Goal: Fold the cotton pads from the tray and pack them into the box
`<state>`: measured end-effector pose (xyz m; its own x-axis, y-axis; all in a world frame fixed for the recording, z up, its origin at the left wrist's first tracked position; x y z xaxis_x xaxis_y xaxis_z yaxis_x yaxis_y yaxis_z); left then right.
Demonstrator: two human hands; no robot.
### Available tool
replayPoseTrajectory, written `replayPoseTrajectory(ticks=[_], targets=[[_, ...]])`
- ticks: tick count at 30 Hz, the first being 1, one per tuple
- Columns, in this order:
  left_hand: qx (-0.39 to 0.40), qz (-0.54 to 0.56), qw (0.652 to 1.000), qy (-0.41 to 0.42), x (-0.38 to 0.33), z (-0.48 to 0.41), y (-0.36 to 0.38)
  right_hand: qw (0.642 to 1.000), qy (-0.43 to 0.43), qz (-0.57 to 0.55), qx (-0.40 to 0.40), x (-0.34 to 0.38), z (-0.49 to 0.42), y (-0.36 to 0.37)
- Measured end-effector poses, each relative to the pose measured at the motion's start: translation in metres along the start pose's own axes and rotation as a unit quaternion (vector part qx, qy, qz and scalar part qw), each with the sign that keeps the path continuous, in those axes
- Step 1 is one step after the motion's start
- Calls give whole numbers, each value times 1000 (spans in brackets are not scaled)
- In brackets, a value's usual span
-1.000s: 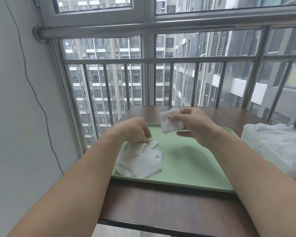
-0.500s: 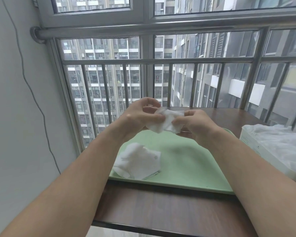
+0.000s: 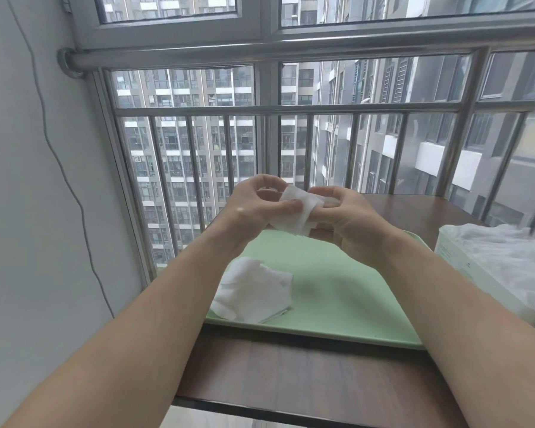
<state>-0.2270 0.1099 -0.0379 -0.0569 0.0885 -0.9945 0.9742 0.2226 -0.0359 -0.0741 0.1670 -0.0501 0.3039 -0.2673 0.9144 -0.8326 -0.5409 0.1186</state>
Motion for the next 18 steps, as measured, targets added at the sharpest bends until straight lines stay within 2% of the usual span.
replayPoseTrajectory(ticks=[5, 9, 11, 14, 16, 18], targets=[[-15, -28, 999, -7, 4, -2, -3, 1000, 2, -5, 10, 1, 1, 4], [-45, -80, 996, 4, 1, 0, -5, 996, 28, -70, 42, 1, 1, 7], [-58, -117, 992, 4, -4, 3, -4, 998, 12, -41, 56, 1, 2, 8], [-54, -178, 981, -47, -10, 7, -5, 999, -14, -20, 37, 2, 4, 7], [-37, -201, 975, -86, -14, 10, -11, 998, -14, -34, 51, 5, 6, 9], [-20, -223, 970, -91, -17, 14, -20, 997, -7, -30, 63, 5, 7, 11]])
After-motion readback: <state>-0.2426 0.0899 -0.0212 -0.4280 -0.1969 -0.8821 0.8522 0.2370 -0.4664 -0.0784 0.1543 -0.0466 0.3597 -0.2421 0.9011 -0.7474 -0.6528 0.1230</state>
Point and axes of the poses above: each hand's wrist, its own z-axis away from the middle knuckle, its own y-axis out of the palm, x = y × z, the point moved 5 cm from there along -z, towards the middle knuckle, and after that the axes turned 14 degrees about -y, right-handed, at the moved point
